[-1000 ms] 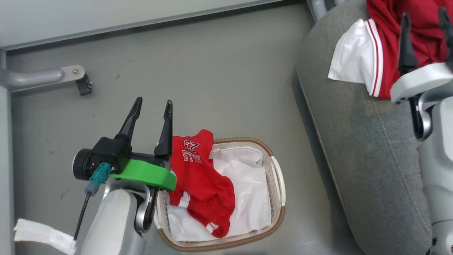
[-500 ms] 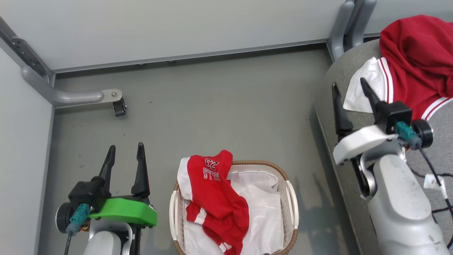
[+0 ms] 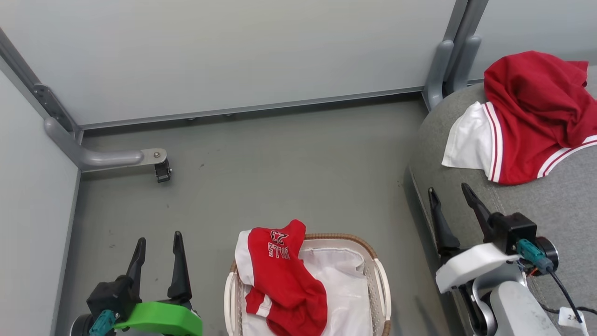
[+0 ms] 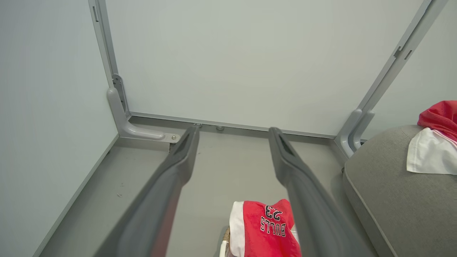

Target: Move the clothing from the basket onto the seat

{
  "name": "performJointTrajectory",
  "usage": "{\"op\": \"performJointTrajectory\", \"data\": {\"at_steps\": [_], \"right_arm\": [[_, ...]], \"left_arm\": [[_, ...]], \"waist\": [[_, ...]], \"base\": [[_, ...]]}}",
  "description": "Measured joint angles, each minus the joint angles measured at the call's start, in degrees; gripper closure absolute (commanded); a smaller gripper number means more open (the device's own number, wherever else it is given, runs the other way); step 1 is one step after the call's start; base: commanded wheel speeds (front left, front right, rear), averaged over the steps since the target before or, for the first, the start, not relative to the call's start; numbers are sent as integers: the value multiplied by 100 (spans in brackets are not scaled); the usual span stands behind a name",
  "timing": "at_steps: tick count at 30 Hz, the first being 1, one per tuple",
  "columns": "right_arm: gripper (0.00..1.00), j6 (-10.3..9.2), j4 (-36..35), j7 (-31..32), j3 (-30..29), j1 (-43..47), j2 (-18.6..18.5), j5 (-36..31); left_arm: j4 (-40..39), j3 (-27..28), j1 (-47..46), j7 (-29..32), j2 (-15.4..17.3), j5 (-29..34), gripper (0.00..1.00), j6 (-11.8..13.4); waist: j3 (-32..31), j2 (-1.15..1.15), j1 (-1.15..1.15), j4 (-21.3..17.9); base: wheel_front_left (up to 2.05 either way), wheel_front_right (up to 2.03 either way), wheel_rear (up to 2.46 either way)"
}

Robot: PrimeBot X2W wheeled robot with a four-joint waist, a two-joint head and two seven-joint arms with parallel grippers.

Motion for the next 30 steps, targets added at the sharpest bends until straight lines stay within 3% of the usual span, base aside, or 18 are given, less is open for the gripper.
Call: {"op": "performJointTrajectory", "data": {"at_steps": [30], "right_arm": [[0,0,-49,0,148,443,0,58]], "left_arm": [[-15,-76,215,0,0,71,0,-1]], "waist": [[-281,0,0,-35]], "base": [[0,0,0]]}}
